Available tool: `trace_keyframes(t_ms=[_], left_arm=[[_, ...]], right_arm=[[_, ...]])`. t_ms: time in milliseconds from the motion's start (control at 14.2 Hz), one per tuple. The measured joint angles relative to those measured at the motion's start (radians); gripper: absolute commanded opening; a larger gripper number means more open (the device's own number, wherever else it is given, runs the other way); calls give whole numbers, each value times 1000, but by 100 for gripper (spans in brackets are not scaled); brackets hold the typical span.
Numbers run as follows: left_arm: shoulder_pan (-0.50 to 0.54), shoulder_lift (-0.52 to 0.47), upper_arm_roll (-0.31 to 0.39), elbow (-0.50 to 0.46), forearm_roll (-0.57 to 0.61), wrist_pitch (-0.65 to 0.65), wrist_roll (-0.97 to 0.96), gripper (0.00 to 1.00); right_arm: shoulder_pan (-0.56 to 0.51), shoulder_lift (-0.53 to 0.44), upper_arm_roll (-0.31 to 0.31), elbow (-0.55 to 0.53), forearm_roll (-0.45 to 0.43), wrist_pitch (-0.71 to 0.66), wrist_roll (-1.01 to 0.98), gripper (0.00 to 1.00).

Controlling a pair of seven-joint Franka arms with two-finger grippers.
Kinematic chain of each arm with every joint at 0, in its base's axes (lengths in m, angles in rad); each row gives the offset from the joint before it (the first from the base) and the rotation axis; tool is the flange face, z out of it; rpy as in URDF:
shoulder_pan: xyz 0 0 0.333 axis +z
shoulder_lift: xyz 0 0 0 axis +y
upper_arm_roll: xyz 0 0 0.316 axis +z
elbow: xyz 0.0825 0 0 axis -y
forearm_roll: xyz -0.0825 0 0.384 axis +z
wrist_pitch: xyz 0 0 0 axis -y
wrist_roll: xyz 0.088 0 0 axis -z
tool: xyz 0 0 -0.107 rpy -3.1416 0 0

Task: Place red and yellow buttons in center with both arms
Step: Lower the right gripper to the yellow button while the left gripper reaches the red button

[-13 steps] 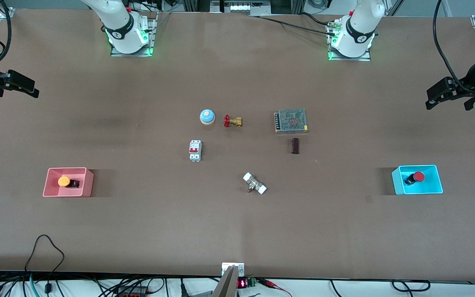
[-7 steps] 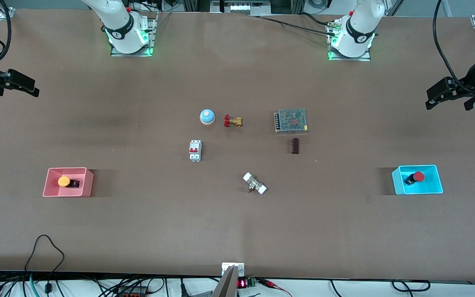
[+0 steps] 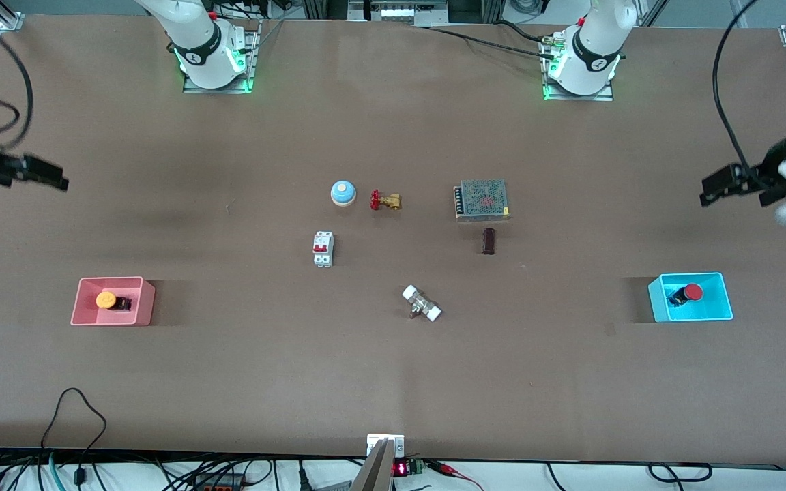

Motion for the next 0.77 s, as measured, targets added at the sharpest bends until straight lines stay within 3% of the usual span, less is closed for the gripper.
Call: trace_keyframes(t_ms=[775], left_arm=[[141, 295, 7, -2, 19, 311, 168, 100]], right_arm=[[-36, 423, 0, 36, -13, 447, -54, 100]])
